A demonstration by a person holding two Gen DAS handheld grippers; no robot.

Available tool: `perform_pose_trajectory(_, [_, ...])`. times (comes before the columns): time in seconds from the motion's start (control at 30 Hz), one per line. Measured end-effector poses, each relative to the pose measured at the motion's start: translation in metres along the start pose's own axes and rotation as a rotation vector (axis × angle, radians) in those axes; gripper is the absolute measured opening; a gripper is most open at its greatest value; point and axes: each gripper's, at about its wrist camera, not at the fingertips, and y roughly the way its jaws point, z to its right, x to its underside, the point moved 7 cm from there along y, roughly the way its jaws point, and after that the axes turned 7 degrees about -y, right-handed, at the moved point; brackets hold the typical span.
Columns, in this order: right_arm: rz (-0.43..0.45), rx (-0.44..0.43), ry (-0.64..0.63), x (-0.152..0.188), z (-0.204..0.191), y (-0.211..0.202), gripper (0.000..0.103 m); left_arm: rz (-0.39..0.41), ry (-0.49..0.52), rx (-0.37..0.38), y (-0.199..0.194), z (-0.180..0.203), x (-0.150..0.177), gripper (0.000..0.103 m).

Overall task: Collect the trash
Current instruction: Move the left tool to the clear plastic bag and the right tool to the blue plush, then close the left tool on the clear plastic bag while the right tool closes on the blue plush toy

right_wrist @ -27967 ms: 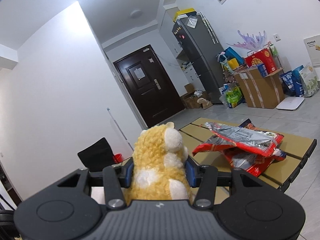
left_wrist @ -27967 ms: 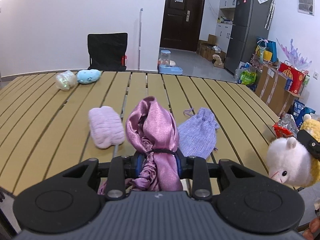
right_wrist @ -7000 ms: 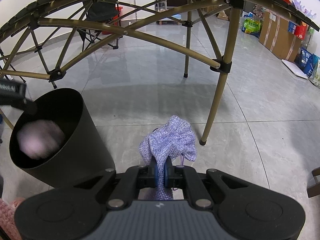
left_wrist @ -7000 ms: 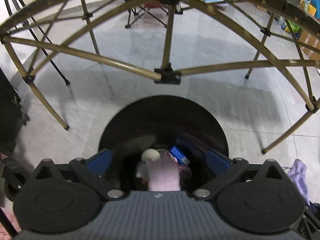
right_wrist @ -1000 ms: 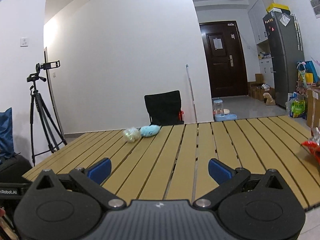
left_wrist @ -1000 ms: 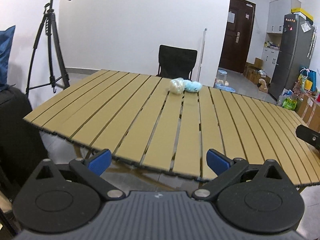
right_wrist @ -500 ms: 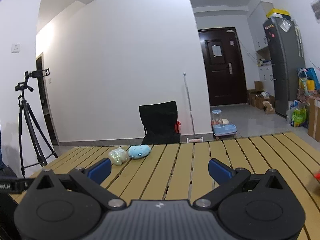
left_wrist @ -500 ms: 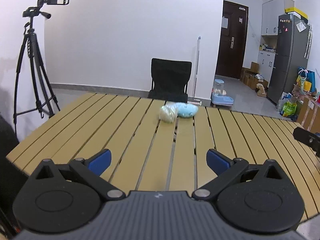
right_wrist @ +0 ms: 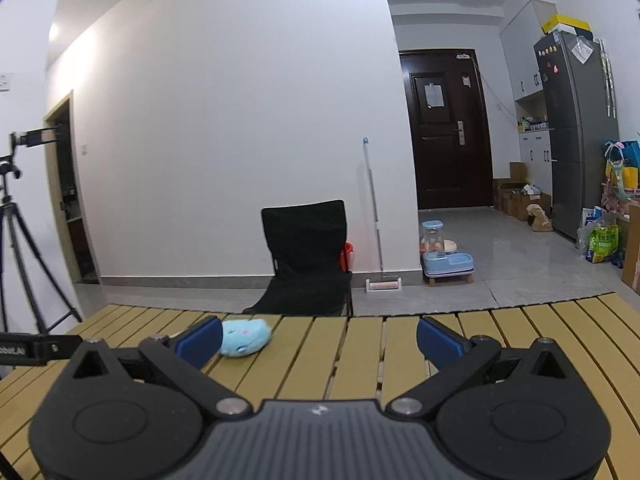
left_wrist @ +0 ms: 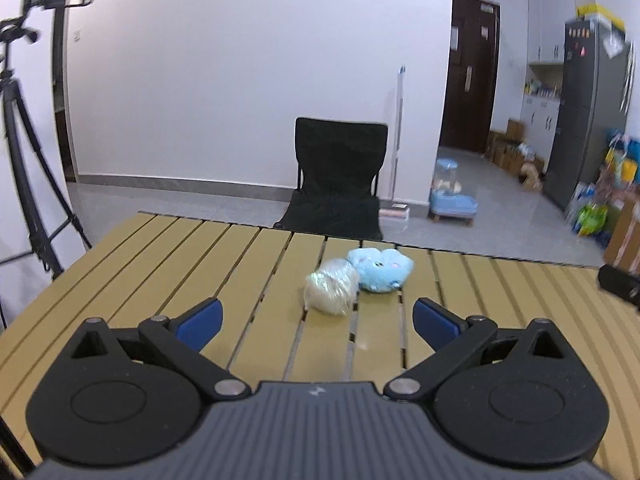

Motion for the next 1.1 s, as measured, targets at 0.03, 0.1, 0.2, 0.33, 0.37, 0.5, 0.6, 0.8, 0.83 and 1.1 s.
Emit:
perform_pose_trajectory(0.03, [-0.015,-0.001,-0.003,-0.003,0.003,0.014,0.103,-0.003,0.010,-0.008,0.016,0.004,-0.003,0.103])
perform_pose_trajectory(0.1, [-0.042,0.007,-0.003,-0.007,0.010,0.039,0.103,-0.024,0.007,-0.022,0.044,0.008,-0.005,0.103])
perform_pose_trajectory(0.2, [-0.068,0.010,0.032,-0.010,0.020,0.072,0.103,-0.095,0.003,-0.016,0.094,0.016,-0.004,0.103])
perform_pose_trajectory(0.33, [-0.118,0.025,0.054,0.000,0.028,0.112,0.103,-0.128,0.052,-0.093,0.150,0.022,-0.004,0.103])
perform_pose_trajectory(0.37, [-0.129,0.029,0.057,0.002,0.029,0.121,0.103,-0.137,0.063,-0.125,0.161,0.022,-0.003,0.103])
perform_pose_trajectory(0.5, [-0.154,0.020,0.087,0.013,0.028,0.145,0.103,-0.195,0.046,-0.126,0.195,0.019,0.006,0.102])
perform_pose_trajectory(0.6, [-0.163,0.025,0.075,0.019,0.024,0.156,0.103,-0.226,0.035,-0.089,0.205,0.016,0.013,0.053])
perform_pose_trajectory(0.8, [-0.182,0.004,0.080,0.028,0.017,0.174,0.103,-0.188,0.005,-0.010,0.191,0.002,0.019,0.038])
perform_pose_trajectory(0.83, [-0.190,-0.001,0.080,0.029,0.014,0.178,0.103,-0.186,-0.004,-0.002,0.189,-0.002,0.020,0.038])
perform_pose_trajectory(1.1, [-0.256,-0.072,0.045,0.027,-0.043,0.207,0.103,-0.071,-0.054,-0.064,0.169,-0.041,-0.005,0.038])
